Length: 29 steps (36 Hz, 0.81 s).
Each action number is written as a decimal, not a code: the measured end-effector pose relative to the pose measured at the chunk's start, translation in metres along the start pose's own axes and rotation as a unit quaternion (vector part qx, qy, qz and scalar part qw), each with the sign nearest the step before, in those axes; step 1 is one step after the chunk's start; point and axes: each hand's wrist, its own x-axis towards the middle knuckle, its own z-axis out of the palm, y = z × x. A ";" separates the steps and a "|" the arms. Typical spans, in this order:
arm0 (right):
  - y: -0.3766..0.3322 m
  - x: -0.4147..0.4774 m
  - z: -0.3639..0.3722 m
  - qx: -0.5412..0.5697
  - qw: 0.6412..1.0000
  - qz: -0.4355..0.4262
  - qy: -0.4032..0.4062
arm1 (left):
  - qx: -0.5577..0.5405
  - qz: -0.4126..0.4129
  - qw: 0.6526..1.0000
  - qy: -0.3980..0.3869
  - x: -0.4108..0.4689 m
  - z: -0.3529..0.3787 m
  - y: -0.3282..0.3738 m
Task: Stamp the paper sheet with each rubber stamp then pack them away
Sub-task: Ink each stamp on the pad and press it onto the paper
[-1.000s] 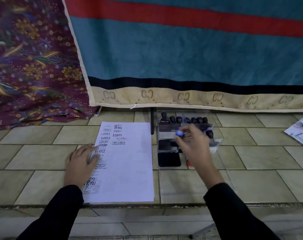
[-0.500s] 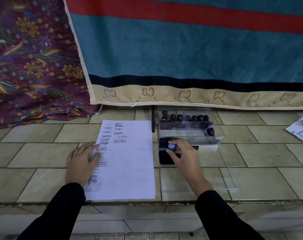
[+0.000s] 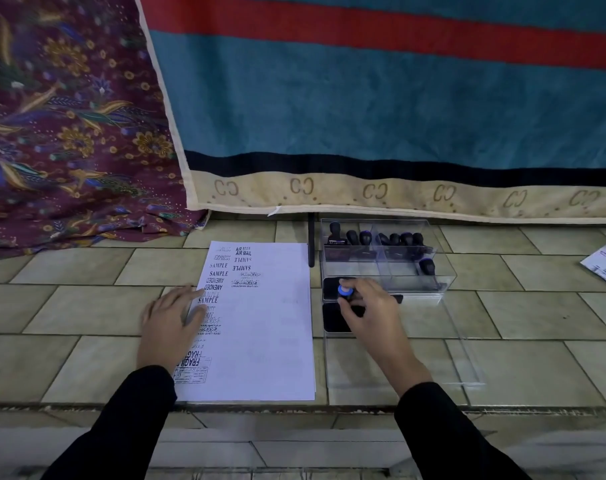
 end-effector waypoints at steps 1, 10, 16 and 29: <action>-0.004 0.003 0.002 0.007 1.000 -0.013 0.005 | -0.002 -0.001 1.000 -0.001 0.000 0.000 0.000; -0.055 0.045 0.059 0.077 0.995 -0.054 -0.044 | -0.004 -0.010 1.000 -0.011 -0.001 -0.001 0.001; -0.076 0.071 0.101 0.060 0.991 -0.032 -0.114 | 0.005 -0.008 1.000 -0.007 0.000 -0.002 0.002; -0.081 0.077 0.131 0.026 0.984 -0.056 -0.167 | 0.006 -0.012 1.000 -0.011 0.001 0.000 -0.001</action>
